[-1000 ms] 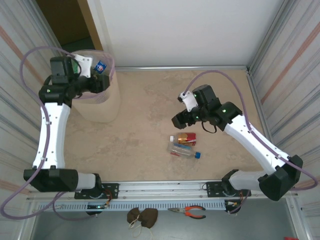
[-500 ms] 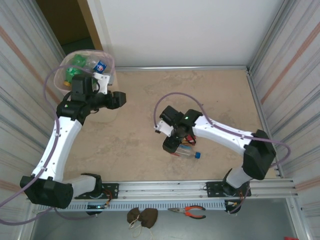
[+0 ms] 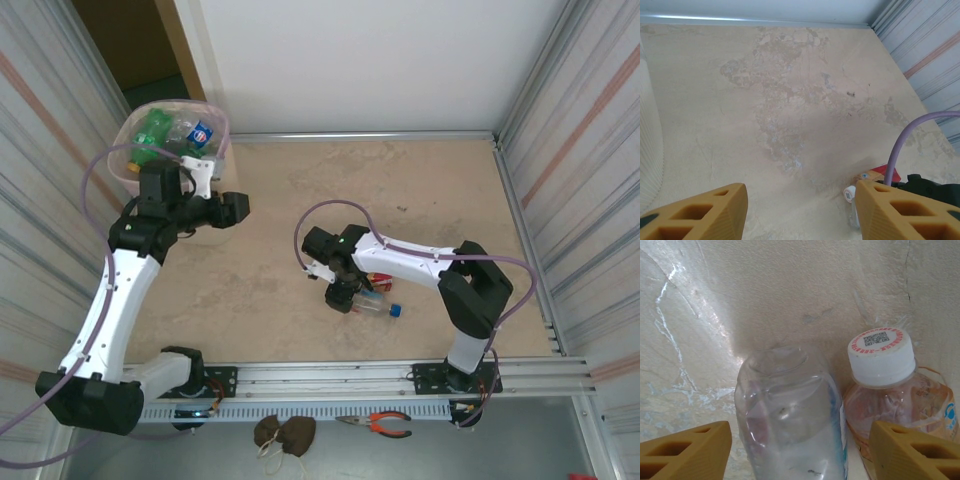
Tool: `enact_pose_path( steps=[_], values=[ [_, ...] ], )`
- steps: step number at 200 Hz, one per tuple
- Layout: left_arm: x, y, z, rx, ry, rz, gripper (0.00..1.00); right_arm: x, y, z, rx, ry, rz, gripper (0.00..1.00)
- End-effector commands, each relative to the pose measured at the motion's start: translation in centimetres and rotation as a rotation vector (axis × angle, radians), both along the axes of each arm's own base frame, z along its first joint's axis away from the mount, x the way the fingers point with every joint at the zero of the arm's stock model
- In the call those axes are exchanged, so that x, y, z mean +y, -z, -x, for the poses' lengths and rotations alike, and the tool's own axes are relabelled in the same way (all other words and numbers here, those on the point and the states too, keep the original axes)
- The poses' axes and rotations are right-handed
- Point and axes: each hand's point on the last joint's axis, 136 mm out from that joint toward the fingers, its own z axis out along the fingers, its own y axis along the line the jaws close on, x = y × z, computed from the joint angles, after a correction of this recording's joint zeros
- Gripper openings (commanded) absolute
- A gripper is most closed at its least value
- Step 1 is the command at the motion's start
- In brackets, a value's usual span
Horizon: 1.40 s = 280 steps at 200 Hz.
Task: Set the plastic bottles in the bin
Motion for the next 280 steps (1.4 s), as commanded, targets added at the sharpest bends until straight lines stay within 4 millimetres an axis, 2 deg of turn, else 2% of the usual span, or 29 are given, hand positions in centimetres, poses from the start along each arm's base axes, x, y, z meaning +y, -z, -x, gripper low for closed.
enact_pose_path(
  steps=[1, 102, 178, 209, 243, 280],
  values=[
    [-0.2, -0.5, 0.2, -0.019, 0.001, 0.017, 0.58, 0.1, -0.1, 0.4, 0.024, -0.024, 0.021, 0.68],
    [-0.4, -0.6, 0.7, -0.018, 0.001, 0.024, 0.58, 0.3, 2.0, 2.0, 0.094, -0.025, 0.057, 0.65],
    [-0.6, -0.3, 1.2, -0.008, 0.002, 0.033, 0.58, 0.2, 3.1, 1.7, 0.091, -0.025, 0.081, 0.66],
    [-0.5, -0.1, 1.2, -0.006, 0.0, 0.032, 0.58, 0.3, 3.4, 1.9, 0.1, -0.024, 0.079, 0.64],
    [-0.7, 0.1, 1.2, -0.002, 0.002, 0.042, 0.58, 1.0, 2.5, 1.9, 0.098, -0.006, 0.038, 0.57],
    [-1.1, -0.3, 1.2, -0.022, 0.015, 0.075, 0.58, 2.3, -0.3, 1.2, 0.08, 0.035, -0.084, 0.56]
  ],
)
